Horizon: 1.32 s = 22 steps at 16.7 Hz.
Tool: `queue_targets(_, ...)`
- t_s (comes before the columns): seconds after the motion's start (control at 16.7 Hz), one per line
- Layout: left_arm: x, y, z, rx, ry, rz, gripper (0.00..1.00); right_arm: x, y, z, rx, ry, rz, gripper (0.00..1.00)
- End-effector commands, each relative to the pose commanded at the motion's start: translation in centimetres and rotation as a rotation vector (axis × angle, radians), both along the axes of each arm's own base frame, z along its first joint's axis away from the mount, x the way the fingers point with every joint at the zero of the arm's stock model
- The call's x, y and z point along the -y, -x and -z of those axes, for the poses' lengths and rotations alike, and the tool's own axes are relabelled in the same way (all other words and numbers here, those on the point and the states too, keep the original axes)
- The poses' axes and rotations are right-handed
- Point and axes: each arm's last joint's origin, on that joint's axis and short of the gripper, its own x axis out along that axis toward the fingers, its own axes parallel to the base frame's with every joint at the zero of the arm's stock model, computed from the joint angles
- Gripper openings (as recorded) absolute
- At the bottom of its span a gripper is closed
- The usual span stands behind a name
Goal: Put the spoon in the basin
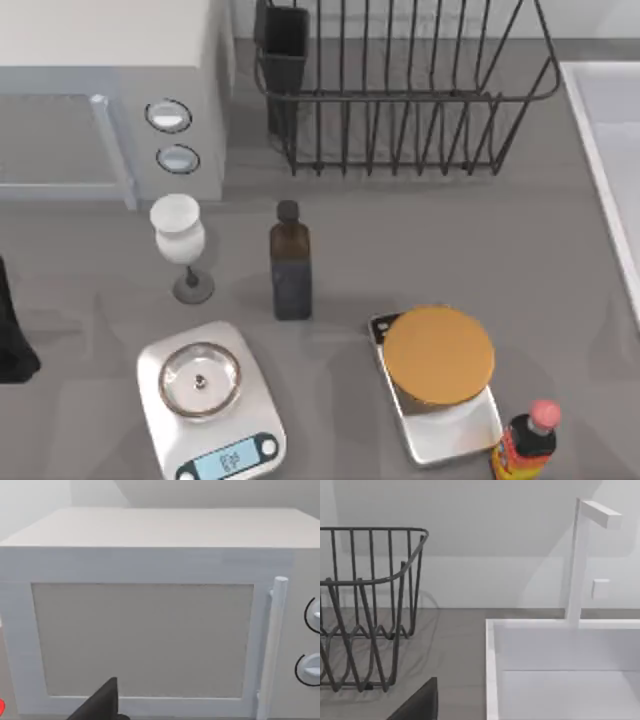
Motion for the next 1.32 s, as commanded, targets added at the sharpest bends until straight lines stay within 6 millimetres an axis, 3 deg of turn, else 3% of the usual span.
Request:
queue_targets(0.24, 0.0, 0.0, 0.0, 0.0, 0.0, 0.0, 1.0, 0.2, 0.0, -0.4, -0.038, 0.029, 0.018, 1.0)
queue_targets(0.42, 0.0, 0.0, 0.0, 0.0, 0.0, 0.0, 1.0, 0.8, -0.3, -1.6, -0.187, 0.122, 0.062, 1.0)
queue_targets(0.72, 0.0, 0.0, 0.0, 0.0, 0.0, 0.0, 1.0, 2.9, -2.5, -3.2, -0.683, 0.288, 0.082, 1.0)
queue_targets(1.02, 0.0, 0.0, 0.0, 0.0, 0.0, 0.0, 1.0, 6.3, -5.5, -3.3, -1.211, 0.328, -0.045, 1.0)
queue_targets(1.32, 0.0, 0.0, 0.0, 0.0, 0.0, 0.0, 1.0, 9.7, -7.6, -3.4, -1.488, 0.287, -0.21, 1.0)
